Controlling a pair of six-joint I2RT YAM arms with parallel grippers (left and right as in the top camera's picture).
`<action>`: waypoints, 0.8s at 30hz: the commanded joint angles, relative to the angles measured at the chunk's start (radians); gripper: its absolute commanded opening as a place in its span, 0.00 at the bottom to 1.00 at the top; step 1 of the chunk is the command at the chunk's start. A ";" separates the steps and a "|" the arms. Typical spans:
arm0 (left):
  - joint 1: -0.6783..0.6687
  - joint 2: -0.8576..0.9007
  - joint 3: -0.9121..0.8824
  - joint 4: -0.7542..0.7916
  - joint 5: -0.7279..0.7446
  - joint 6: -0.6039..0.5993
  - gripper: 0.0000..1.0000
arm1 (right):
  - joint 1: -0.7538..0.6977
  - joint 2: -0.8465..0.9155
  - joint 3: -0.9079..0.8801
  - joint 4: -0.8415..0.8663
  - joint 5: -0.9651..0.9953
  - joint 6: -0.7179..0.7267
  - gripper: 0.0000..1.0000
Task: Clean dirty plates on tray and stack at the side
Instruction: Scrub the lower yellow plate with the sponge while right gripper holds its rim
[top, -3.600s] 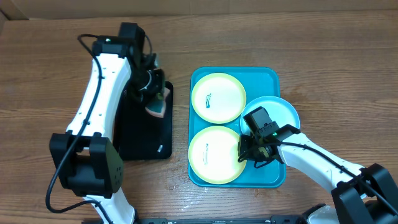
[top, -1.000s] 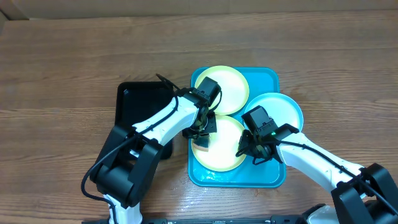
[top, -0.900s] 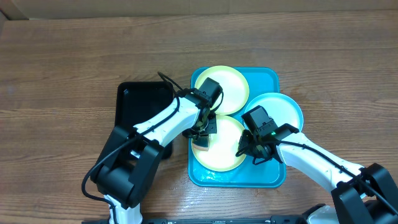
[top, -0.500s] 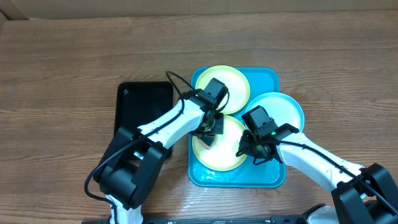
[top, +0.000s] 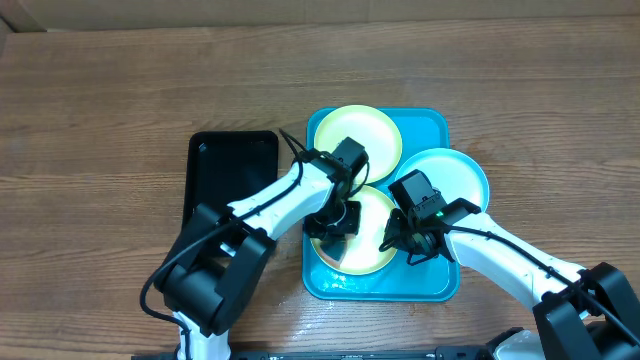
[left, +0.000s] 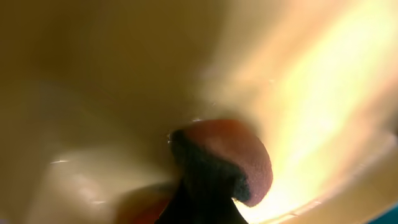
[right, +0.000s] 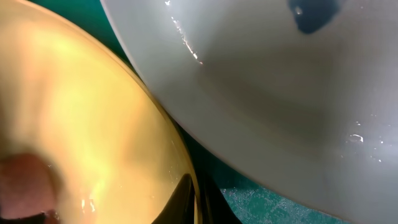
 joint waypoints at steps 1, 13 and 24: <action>0.025 0.019 -0.006 -0.015 -0.400 0.018 0.04 | -0.006 0.026 -0.020 -0.016 0.096 0.023 0.04; 0.026 0.018 0.032 0.004 -0.456 0.040 0.04 | -0.006 0.026 -0.020 -0.021 0.096 0.023 0.04; -0.032 0.018 0.016 0.243 0.228 0.032 0.04 | -0.006 0.026 -0.020 -0.028 0.097 0.023 0.04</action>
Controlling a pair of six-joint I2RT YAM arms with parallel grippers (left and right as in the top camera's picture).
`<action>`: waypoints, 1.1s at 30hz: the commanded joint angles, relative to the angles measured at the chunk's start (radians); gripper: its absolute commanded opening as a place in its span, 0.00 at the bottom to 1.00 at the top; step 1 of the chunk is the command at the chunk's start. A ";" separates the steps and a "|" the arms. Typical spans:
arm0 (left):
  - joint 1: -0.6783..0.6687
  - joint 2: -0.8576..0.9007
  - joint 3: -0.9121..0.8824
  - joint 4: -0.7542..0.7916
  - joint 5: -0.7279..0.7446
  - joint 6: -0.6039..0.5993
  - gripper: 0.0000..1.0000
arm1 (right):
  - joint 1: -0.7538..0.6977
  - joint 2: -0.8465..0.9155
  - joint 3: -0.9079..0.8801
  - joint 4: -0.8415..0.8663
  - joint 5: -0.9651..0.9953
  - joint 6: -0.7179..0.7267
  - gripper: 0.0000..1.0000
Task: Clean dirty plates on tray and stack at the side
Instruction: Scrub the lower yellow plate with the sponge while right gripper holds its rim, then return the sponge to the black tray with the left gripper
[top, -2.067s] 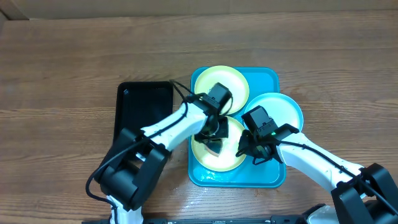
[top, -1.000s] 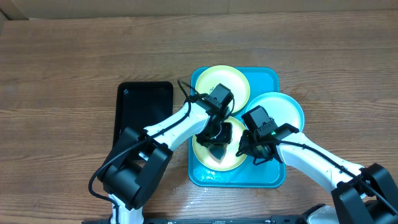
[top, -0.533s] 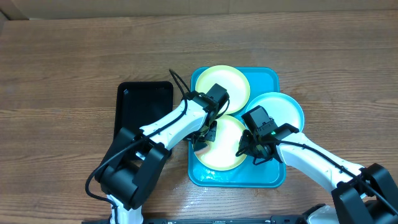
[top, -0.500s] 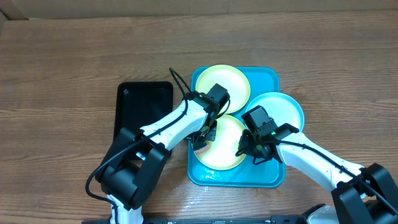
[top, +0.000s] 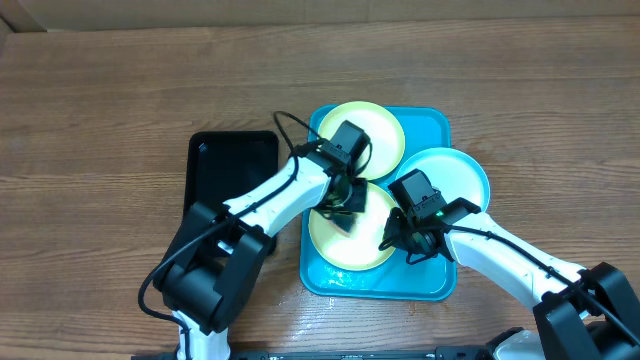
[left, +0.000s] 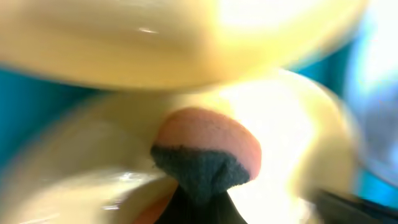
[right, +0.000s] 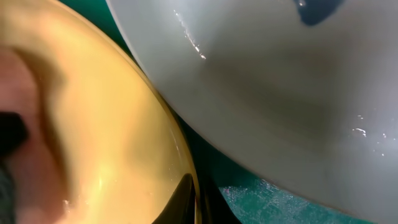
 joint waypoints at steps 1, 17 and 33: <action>-0.041 0.016 -0.011 0.001 0.193 0.007 0.04 | -0.006 0.026 -0.023 -0.029 0.095 0.008 0.04; -0.003 0.016 -0.007 -0.272 -0.286 -0.056 0.04 | -0.006 0.026 -0.023 -0.035 0.095 0.007 0.04; 0.393 -0.433 0.003 -0.391 -0.277 0.115 0.04 | -0.006 0.026 -0.023 -0.072 0.095 -0.021 0.04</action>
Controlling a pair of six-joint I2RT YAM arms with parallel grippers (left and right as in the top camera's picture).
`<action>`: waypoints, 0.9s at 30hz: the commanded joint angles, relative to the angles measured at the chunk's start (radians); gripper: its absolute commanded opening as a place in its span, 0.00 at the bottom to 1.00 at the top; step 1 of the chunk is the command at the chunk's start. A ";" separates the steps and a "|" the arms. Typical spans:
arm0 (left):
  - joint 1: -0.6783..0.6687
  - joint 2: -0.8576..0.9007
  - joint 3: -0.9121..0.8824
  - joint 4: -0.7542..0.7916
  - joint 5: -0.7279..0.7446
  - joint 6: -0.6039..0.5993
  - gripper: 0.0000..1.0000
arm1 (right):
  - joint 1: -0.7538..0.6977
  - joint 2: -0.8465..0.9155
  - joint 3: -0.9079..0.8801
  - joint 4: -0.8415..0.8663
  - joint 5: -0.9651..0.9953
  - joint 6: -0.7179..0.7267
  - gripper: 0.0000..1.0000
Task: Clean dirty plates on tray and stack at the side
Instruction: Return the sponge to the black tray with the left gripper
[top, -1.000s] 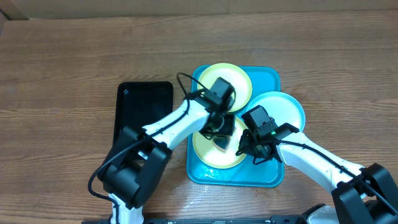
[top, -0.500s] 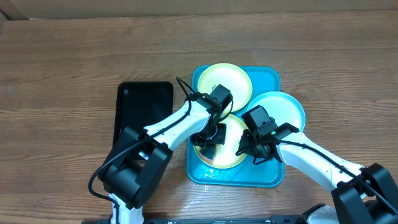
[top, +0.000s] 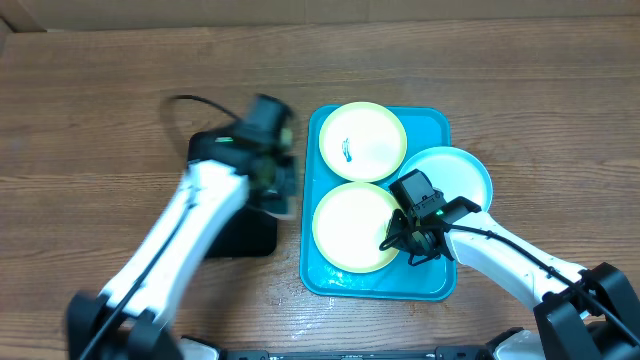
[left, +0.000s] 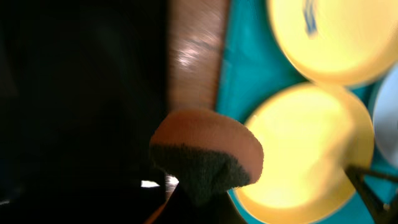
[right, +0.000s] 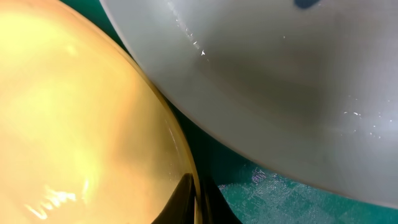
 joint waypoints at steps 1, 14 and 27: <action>0.129 -0.025 -0.003 -0.026 -0.073 0.076 0.04 | -0.006 0.026 -0.032 -0.026 0.081 -0.015 0.04; 0.234 0.120 -0.159 0.115 -0.065 0.105 0.14 | -0.006 0.026 -0.029 -0.010 0.012 -0.138 0.04; 0.359 -0.078 0.035 -0.051 0.180 0.176 0.82 | 0.088 -0.026 0.284 -0.279 0.118 -0.208 0.04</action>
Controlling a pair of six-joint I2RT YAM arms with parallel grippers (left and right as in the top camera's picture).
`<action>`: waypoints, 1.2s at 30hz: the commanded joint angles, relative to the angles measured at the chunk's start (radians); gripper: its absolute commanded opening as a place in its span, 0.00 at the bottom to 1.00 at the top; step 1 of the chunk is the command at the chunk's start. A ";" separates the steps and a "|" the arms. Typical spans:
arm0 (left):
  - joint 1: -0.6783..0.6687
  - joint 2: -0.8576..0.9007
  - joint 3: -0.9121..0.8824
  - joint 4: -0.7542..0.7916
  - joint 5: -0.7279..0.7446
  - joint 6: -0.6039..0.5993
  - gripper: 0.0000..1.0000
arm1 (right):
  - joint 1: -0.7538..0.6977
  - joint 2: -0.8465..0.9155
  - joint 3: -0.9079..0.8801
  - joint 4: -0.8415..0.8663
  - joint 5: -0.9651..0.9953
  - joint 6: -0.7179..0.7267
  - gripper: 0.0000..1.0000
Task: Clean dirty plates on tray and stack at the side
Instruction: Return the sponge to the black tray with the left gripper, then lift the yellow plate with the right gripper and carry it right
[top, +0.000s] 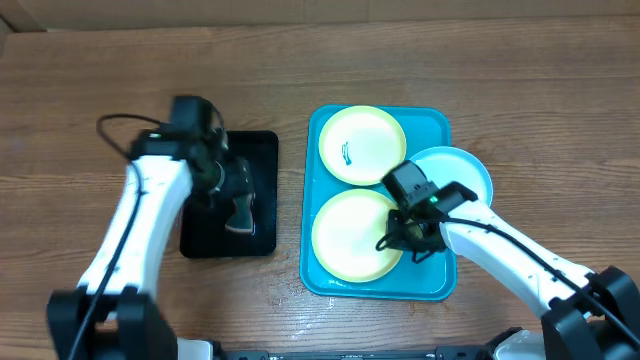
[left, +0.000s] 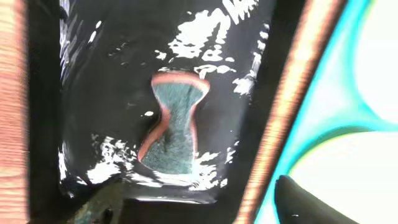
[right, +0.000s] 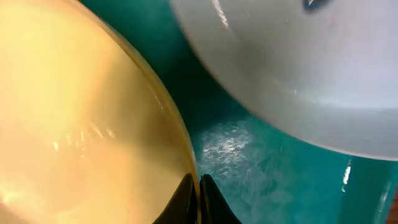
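The blue tray holds two yellow plates and a white one. The far yellow plate has a blue smear. My right gripper is shut on the right rim of the near yellow plate. The white plate leans over the tray's right edge, and its blue spot shows in the right wrist view. The orange-and-green sponge lies flat in the wet black tray. My left gripper hangs open above it, apart from it.
The black tray sits on the wooden table just left of the blue tray. A black cable loops off the left arm. Bare wood surrounds both trays.
My left gripper held the sponge over the black tray's right side; now it is open and the sponge lies in that tray. The right gripper keeps its hold, its view slightly shifted.
My left gripper first pressed the sponge on the near yellow plate while the right gripper held that plate's rim. Then the sponge was at the plate's far edge. Later it hung over the black tray, and now it lies there, let go.
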 joint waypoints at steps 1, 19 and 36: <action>0.051 -0.100 0.098 -0.043 0.109 0.023 0.84 | 0.048 -0.026 0.134 -0.031 0.091 -0.064 0.04; 0.094 -0.442 0.346 -0.171 0.132 0.023 1.00 | 0.286 0.074 0.302 0.451 0.341 -0.166 0.04; 0.094 -0.488 0.346 -0.207 0.132 0.023 1.00 | 0.570 0.143 0.302 0.656 0.908 -0.494 0.04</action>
